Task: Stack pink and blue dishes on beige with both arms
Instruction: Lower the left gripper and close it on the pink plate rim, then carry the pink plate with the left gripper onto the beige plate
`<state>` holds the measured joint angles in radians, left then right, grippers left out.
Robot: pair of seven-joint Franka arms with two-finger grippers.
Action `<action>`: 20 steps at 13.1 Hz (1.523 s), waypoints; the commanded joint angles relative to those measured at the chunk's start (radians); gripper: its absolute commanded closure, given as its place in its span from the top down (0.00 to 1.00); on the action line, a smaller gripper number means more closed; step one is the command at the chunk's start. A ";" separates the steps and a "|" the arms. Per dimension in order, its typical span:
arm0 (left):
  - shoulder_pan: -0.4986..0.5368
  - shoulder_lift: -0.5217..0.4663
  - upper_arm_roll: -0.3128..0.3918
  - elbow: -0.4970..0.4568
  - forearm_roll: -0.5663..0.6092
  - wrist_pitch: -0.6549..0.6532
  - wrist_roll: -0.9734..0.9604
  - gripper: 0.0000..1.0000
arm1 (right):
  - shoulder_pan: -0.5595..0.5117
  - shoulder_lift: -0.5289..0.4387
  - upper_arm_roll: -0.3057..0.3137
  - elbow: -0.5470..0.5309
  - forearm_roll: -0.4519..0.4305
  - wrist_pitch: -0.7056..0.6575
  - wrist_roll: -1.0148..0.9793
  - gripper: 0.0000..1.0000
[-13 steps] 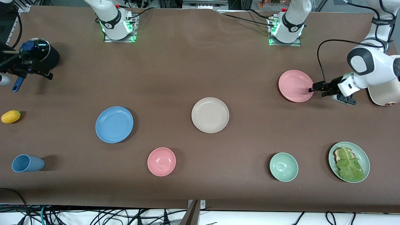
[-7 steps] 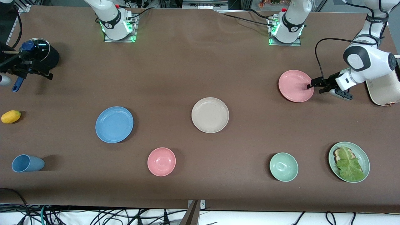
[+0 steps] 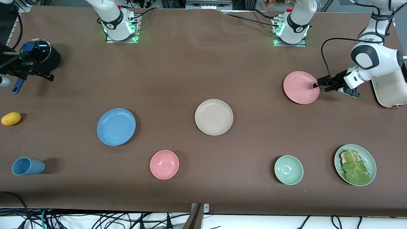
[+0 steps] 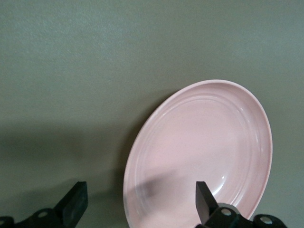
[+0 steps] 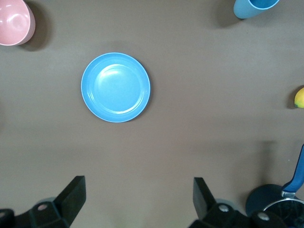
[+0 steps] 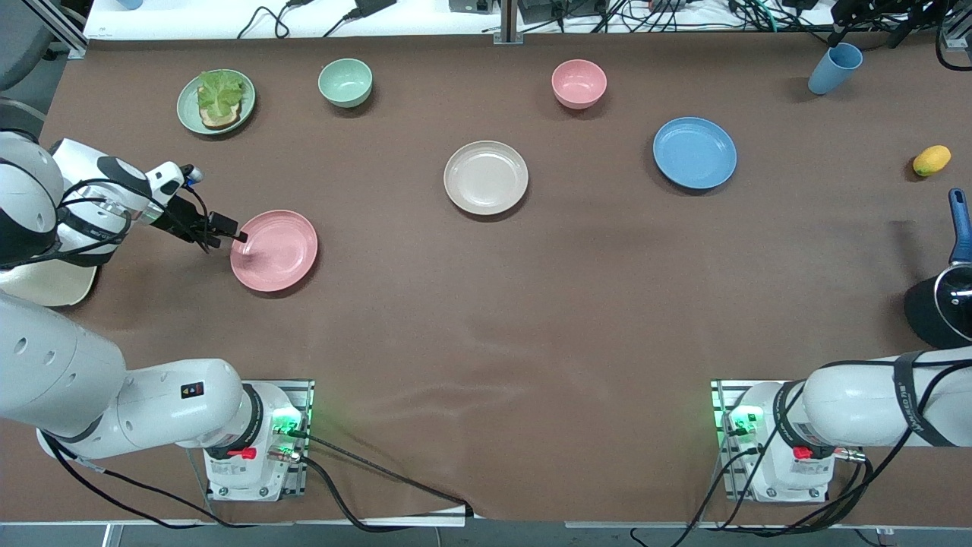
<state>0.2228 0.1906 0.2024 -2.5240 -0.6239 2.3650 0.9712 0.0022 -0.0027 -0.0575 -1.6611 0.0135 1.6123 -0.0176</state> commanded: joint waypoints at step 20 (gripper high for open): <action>-0.039 0.027 0.006 -0.027 -0.134 0.073 0.023 0.00 | -0.004 0.006 -0.001 0.015 -0.001 -0.005 -0.018 1.00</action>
<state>0.1952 0.2238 0.2024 -2.5415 -0.7224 2.4257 0.9701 0.0021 0.0006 -0.0576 -1.6611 0.0135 1.6124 -0.0181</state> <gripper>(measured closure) 0.947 0.000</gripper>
